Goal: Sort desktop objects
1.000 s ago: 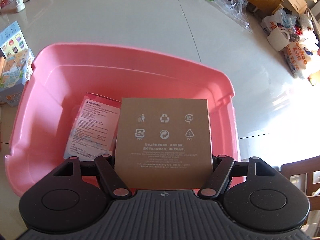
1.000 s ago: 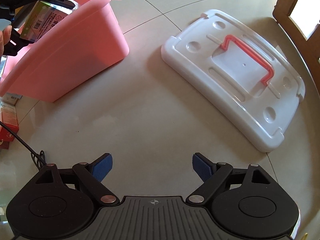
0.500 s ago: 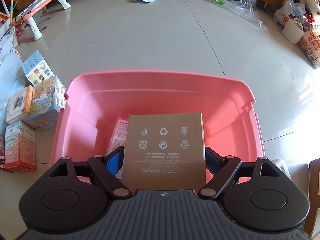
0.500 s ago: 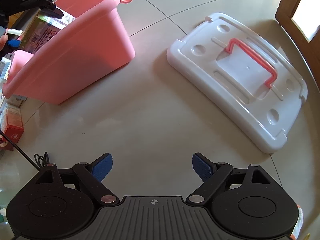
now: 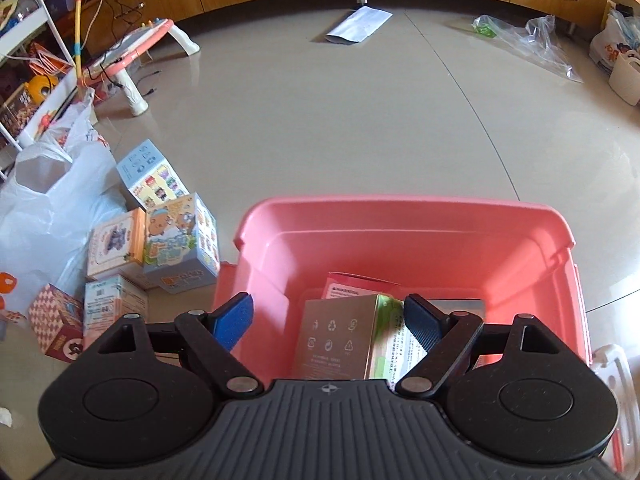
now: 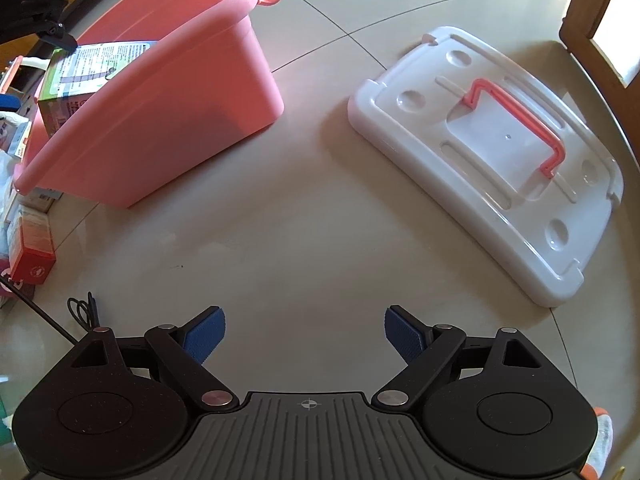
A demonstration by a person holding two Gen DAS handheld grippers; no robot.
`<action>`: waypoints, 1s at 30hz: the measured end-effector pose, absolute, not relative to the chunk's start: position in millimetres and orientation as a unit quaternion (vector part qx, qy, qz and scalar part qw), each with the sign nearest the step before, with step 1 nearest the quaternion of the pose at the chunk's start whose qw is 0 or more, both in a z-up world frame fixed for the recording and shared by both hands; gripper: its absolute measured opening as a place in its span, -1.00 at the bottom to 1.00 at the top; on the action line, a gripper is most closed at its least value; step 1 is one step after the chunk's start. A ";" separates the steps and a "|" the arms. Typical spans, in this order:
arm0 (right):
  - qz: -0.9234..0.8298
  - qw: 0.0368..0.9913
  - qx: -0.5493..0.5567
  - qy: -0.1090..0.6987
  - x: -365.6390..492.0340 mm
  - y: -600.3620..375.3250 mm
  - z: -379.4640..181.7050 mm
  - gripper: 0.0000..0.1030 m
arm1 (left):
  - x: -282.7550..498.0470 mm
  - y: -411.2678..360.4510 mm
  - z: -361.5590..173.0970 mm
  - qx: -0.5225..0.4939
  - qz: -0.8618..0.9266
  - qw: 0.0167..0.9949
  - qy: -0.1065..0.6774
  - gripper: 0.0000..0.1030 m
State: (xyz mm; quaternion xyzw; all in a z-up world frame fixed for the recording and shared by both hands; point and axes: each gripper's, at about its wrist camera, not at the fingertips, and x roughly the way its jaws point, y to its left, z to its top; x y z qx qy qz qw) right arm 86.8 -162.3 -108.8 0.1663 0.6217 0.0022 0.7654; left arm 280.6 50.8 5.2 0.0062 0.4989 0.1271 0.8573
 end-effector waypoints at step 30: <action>-0.002 0.766 0.167 0.620 77.5 -167.8 -100.5 0.65 | 266.1 97.1 48.1 0.043 0.200 0.859 0.469 0.69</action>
